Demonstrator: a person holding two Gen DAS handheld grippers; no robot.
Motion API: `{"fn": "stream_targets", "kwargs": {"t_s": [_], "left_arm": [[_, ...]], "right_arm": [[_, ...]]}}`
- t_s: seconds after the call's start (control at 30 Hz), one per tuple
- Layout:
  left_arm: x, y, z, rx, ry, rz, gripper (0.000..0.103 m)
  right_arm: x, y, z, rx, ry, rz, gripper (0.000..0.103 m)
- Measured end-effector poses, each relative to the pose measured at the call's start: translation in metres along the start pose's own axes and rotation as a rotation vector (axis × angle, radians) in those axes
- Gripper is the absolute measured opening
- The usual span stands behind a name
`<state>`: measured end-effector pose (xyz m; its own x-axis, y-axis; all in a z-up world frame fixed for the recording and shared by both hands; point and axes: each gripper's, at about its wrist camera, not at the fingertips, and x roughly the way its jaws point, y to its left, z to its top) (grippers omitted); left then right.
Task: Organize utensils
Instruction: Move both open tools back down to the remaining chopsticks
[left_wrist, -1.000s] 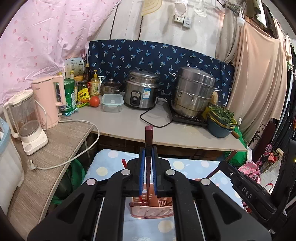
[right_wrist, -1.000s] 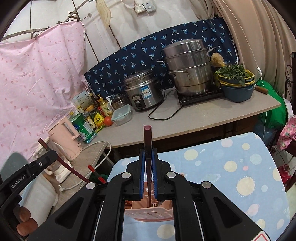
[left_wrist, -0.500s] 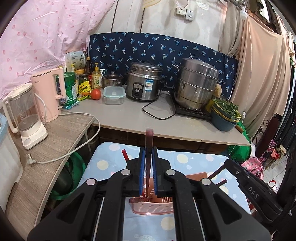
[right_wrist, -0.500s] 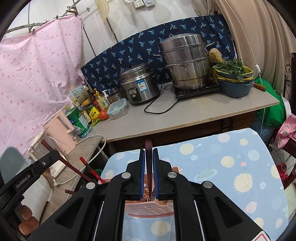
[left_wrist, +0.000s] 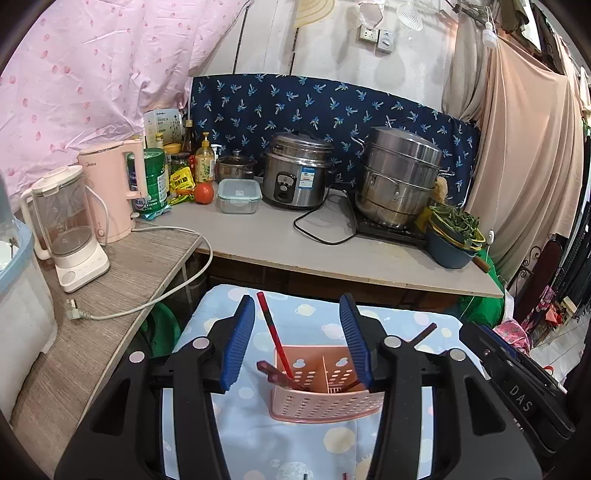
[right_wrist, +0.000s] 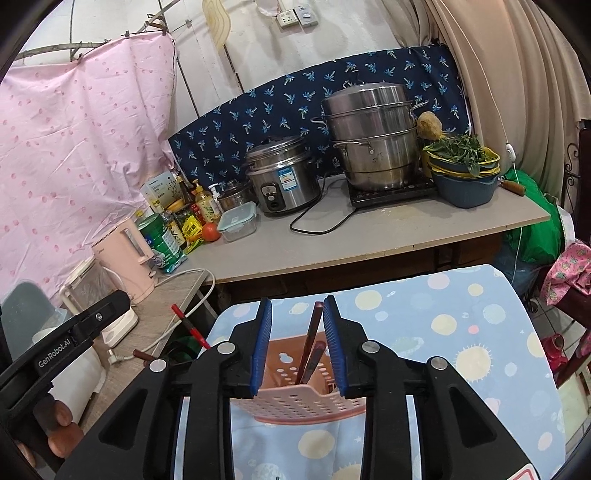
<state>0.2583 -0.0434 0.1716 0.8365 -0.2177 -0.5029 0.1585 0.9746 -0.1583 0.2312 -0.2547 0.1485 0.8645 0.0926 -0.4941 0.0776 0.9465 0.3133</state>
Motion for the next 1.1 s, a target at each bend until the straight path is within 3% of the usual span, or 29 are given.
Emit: {"fn": "stream_targets", "kwargs": {"t_s": [0.63,1.1], "left_arm": [[-0.053,-0.010,-0.053,0.051,0.015,-0.026,0.046],[-0.059,0.000,-0.150,0.089,0.185,-0.014,0.046]], "right_arm": [[-0.051,-0.005,-0.055,-0.016,0.059,-0.011,0.030],[-0.069,-0.033,-0.150,-0.011,0.246,-0.052,0.030]]}}
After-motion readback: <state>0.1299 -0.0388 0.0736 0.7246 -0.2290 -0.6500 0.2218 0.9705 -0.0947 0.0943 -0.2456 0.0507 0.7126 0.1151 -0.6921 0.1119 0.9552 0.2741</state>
